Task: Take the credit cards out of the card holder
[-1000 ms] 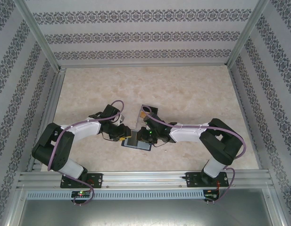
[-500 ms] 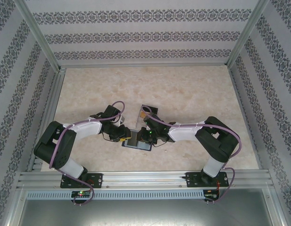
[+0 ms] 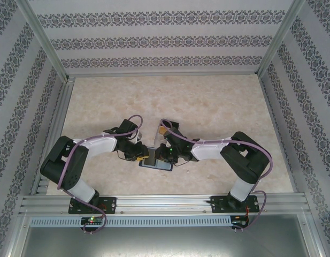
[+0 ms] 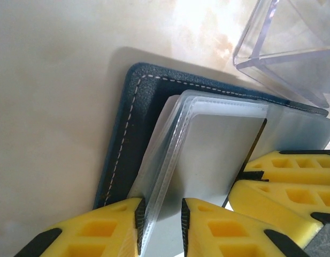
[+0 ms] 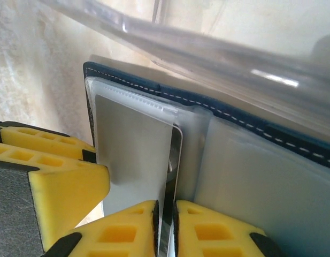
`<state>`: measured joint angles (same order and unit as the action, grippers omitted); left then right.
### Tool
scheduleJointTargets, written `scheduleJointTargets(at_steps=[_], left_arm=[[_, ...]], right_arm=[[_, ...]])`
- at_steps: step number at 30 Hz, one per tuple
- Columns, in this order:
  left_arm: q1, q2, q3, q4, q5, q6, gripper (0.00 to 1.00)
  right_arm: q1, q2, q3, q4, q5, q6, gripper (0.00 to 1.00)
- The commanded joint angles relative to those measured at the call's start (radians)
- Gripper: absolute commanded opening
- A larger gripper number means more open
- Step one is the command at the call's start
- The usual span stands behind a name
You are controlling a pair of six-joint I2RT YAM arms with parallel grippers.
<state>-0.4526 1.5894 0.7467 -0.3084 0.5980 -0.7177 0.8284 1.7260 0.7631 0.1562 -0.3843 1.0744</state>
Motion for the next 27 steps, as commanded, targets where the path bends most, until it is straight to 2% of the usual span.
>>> scheduleJointTargets(at_steps=[1,5,11,23,27], left_arm=[[-0.028,0.030,0.011,-0.046,-0.012,0.017,0.28],[-0.028,0.026,0.015,-0.060,-0.025,0.018,0.27],[-0.028,0.034,0.024,-0.094,-0.062,0.018,0.21],[-0.028,0.039,0.028,-0.103,-0.070,0.021,0.21],[-0.028,0.038,0.029,-0.101,-0.066,0.023,0.21]], right_arm=[[-0.003,0.018,-0.015,0.058,-0.034,0.019,0.12],[-0.007,0.009,-0.030,0.062,-0.033,0.025,0.00],[-0.026,-0.035,-0.077,0.060,-0.023,0.026,0.00],[-0.041,-0.083,-0.113,0.031,-0.018,0.006,0.00],[-0.029,-0.068,-0.089,0.019,-0.013,-0.004,0.16]])
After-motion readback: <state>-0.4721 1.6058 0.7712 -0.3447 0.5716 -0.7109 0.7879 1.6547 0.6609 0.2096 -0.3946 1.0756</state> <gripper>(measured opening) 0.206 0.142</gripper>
